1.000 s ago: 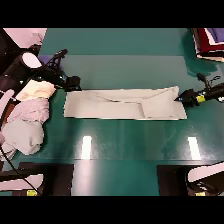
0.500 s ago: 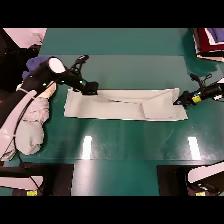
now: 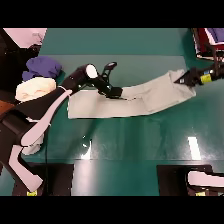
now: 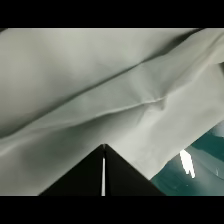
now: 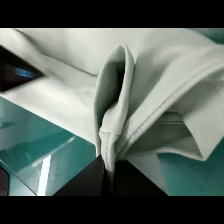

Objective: Fold the shirts.

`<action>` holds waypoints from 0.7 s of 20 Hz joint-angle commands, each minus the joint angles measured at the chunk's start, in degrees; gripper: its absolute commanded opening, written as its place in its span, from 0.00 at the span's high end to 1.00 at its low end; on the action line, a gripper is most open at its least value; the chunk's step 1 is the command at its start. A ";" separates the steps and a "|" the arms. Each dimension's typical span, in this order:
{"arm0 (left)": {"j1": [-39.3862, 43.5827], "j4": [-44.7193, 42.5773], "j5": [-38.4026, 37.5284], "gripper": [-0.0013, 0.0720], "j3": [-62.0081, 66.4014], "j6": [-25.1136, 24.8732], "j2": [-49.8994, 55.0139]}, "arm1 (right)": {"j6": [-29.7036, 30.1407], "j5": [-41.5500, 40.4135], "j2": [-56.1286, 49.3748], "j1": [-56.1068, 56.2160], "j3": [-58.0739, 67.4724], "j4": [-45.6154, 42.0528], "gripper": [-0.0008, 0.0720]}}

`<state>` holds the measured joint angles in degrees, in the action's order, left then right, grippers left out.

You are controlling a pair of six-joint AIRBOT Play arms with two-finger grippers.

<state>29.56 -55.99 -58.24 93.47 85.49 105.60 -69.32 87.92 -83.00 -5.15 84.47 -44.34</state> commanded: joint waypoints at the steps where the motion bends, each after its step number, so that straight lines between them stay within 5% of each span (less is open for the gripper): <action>1: 2.25 1.01 3.61 0.95 1.29 0.09 3.21 | -4.81 0.76 2.05 6.16 7.91 2.67 0.97; 14: 1.31 -0.70 5.60 0.95 1.29 1.57 2.64 | -6.47 0.66 -8.09 25.35 29.00 2.23 0.97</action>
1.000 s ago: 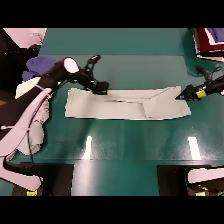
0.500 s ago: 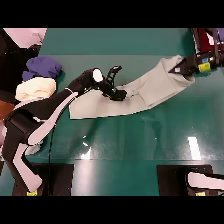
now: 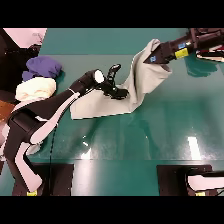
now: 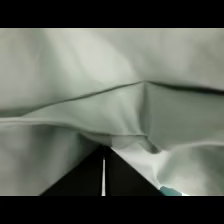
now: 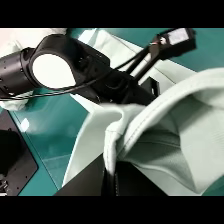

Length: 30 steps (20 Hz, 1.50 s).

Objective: Fold the shirts.

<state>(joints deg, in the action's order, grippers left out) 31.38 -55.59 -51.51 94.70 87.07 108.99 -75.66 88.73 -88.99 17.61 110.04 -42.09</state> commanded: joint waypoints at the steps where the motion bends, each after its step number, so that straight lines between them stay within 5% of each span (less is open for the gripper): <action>1: -1.46 -1.31 -1.81 0.95 0.07 -0.04 -1.68 | -0.13 0.07 -2.84 2.86 4.50 -0.02 0.97; 11: -20.39 -14.23 -14.34 0.95 0.07 -3.58 -20.72 | 3.39 -3.96 -9.03 12.11 6.38 0.55 0.97; 17: -30.36 -14.91 -14.16 0.95 0.07 -3.50 -29.86 | 8.81 -28.02 -20.65 29.18 6.47 0.55 0.96; 18: -31.36 -14.86 -14.34 0.95 0.04 -3.48 -30.77 | 10.12 -32.41 -22.64 31.74 6.47 0.52 0.87; 19: -32.13 -14.88 -14.78 0.95 0.07 -3.48 -31.39 | 10.69 -34.82 -23.85 33.42 6.47 0.50 0.51; 20: -32.79 -14.88 -15.47 0.95 0.07 -3.50 -31.93 | 10.78 -35.10 -24.17 34.25 6.45 0.48 0.28; 26: -33.55 -15.41 -18.82 0.95 0.04 -3.56 -32.57 | 6.88 -12.35 -15.17 24.39 -0.02 -9.27 0.29; 30: -33.55 -15.15 -20.09 0.95 0.04 -3.54 -32.57 | 4.87 -13.31 -6.19 11.87 -19.04 -8.98 0.29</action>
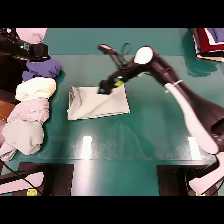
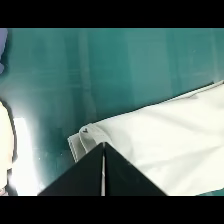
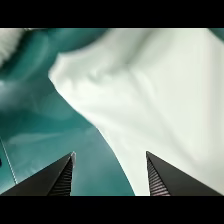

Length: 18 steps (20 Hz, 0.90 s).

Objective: Fold the shirts.

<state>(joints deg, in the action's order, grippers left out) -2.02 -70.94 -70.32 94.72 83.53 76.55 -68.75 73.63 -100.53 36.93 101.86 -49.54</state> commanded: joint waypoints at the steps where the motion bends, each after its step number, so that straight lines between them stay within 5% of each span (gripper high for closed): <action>1: -0.15 0.28 -1.22 0.95 0.02 -0.02 -0.13 | -2.54 -1.07 6.84 -10.40 -15.41 -1.42 0.29; 2: -0.15 0.72 -1.18 0.95 0.02 -0.02 -0.13 | -2.80 -4.11 7.72 -13.14 -19.69 -1.14 0.27; 3: -0.15 0.94 -1.16 0.95 0.02 -0.02 -0.13 | -2.82 -5.68 7.69 -15.56 -22.60 -0.37 0.07; 4: -0.02 1.11 -1.07 0.95 0.02 -0.04 -0.13 | -2.80 -6.60 6.91 -17.49 -25.07 2.27 0.01; 9: 0.15 2.40 -0.66 0.95 -0.02 -1.07 -0.13 | 0.11 -6.69 -1.97 -19.47 -26.84 18.10 0.01; 15: 0.13 2.38 -0.66 0.95 -0.02 -1.49 -0.13 | 0.28 -5.55 -11.82 -10.91 -14.53 19.89 0.02; 17: 0.13 2.38 -0.72 0.95 -0.02 -1.51 -0.13 | 0.28 -5.18 -13.88 -8.46 -10.58 19.87 0.24; 18: 0.15 2.38 -0.81 0.95 -0.02 -1.49 -0.13 | 0.31 -5.01 -14.53 -7.56 -9.03 19.87 0.46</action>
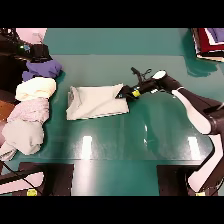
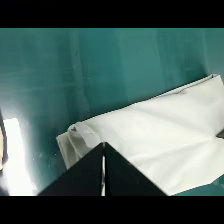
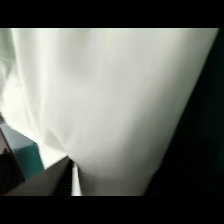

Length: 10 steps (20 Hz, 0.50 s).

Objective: Fold the shirts.

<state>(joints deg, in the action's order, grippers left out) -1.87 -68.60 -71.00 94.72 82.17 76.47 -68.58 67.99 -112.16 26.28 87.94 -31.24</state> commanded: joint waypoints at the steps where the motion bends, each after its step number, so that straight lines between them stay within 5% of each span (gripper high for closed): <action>1: 0.00 0.09 -0.11 0.95 -0.04 -0.13 -0.04 | 0.20 0.52 -3.13 3.74 5.81 1.55 0.75; 2: 0.00 0.13 -0.13 0.95 -0.02 -0.13 -0.04 | 0.68 0.61 -3.10 4.13 6.51 1.51 0.96; 10: 7.37 0.04 -1.01 0.95 -0.02 -0.52 -0.04 | 0.63 5.73 12.83 -6.62 -2.05 -4.22 0.97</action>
<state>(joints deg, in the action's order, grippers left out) 2.55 -68.49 -71.70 94.72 82.00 76.47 -67.96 72.34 -106.54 24.82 90.70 -31.53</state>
